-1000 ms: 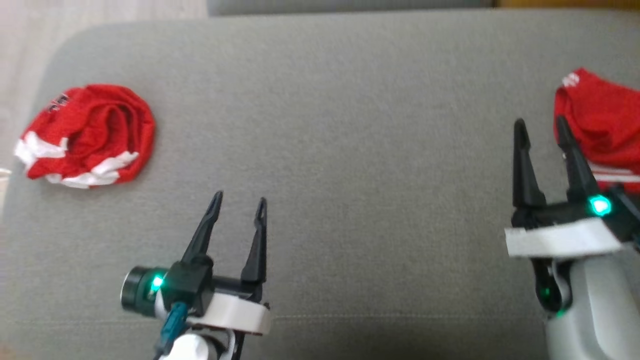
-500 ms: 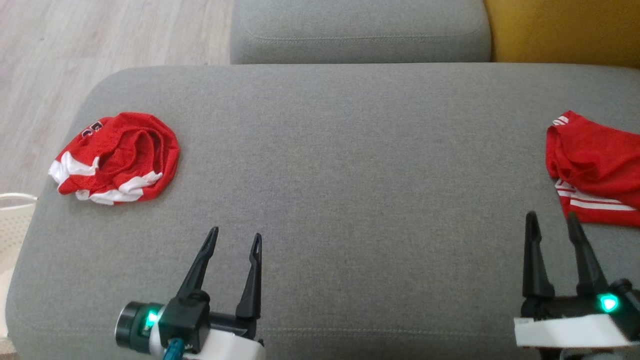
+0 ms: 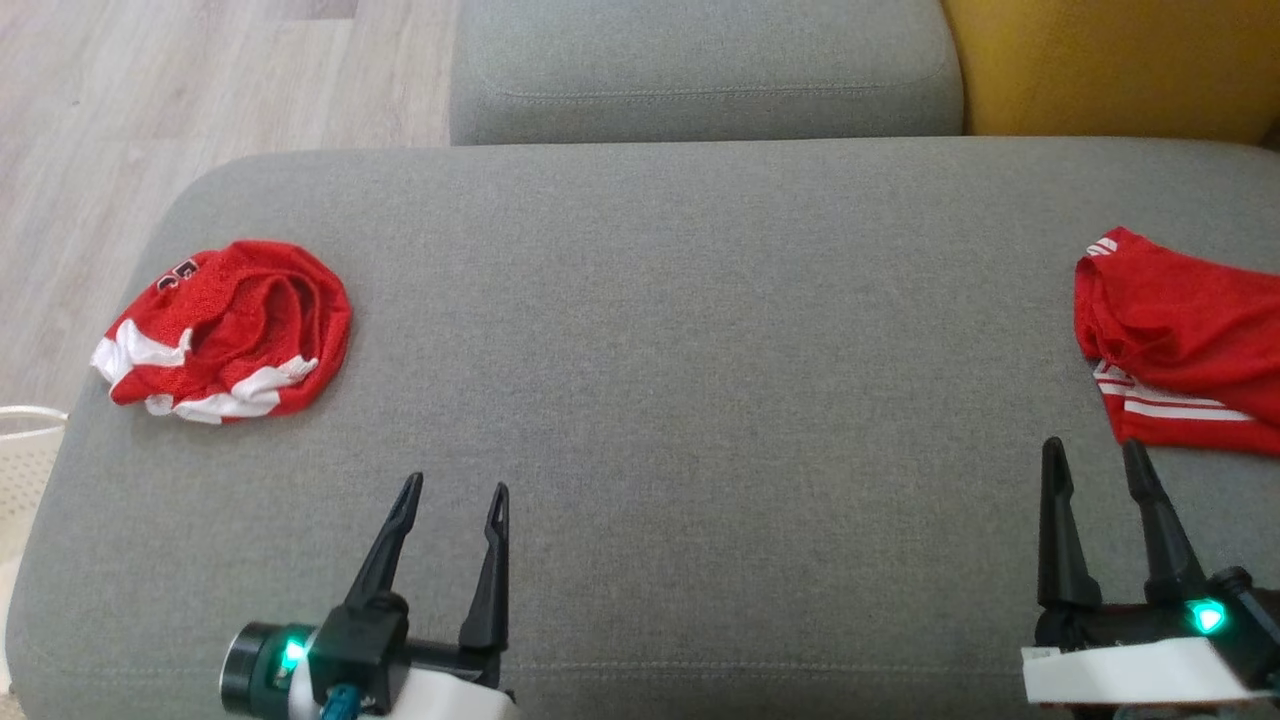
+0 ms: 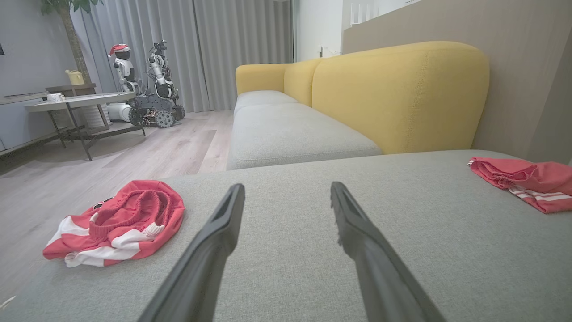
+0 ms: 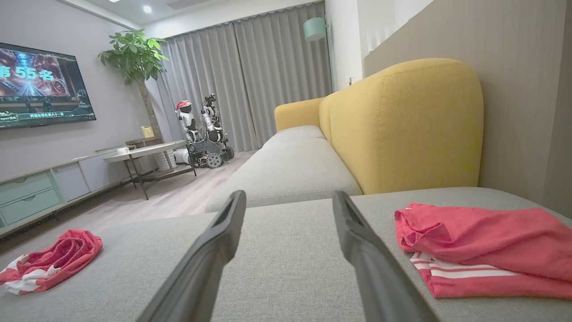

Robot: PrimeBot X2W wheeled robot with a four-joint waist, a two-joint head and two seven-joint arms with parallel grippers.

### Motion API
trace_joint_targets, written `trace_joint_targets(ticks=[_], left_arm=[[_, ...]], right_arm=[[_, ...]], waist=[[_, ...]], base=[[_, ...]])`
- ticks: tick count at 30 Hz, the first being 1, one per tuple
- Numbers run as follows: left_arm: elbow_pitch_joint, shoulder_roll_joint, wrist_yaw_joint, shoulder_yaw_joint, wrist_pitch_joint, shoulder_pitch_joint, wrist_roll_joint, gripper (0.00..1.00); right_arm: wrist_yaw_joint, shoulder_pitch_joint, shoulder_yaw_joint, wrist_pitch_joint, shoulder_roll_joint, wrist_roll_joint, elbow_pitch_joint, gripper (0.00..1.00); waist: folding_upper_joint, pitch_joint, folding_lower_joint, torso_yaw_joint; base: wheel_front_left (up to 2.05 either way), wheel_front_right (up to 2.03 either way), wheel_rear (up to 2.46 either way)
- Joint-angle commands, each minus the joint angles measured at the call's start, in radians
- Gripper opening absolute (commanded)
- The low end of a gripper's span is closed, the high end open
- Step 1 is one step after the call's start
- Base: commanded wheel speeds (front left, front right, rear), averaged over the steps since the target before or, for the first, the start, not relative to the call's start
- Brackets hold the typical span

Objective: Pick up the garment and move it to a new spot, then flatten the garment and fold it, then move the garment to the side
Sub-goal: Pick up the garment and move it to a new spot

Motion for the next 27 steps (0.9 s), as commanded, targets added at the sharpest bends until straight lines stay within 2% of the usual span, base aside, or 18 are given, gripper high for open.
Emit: trace_joint_targets(ticks=[1,12,17,20,27], left_arm=[[-0.029,0.000,0.003,0.036,-0.005,-0.030,-0.003,1.00],[-0.021,-0.004,-0.002,0.044,-0.005,-0.027,0.001,1.00],[-0.032,-0.005,0.003,0.046,-0.005,-0.035,0.012,1.00],[-0.044,-0.005,0.010,0.046,-0.005,-0.040,0.016,1.00],[-0.082,-0.006,0.030,0.051,-0.005,-0.045,0.018,1.00]], right_arm=[[0.006,-0.021,0.024,-0.008,-0.003,-0.011,-0.032,1.00],[0.006,-0.013,0.030,-0.008,-0.004,-0.015,-0.021,1.00],[0.006,-0.015,0.057,-0.008,-0.006,-0.019,-0.013,1.00],[0.006,-0.017,0.082,-0.008,-0.006,-0.018,-0.003,1.00],[0.006,-0.020,0.143,-0.008,-0.005,-0.003,0.022,1.00]], waist=[[-0.0001,-0.001,0.0001,0.000],[-0.0001,-0.009,0.0001,0.008],[-0.0001,-0.006,0.0001,0.033],[-0.0001,-0.006,0.0001,0.067],[-0.0001,-0.013,0.0001,0.209]], base=[[0.00,0.00,0.00],[0.00,0.00,0.00],[0.00,0.00,0.00],[0.00,0.00,0.00],[0.00,0.00,0.00]])
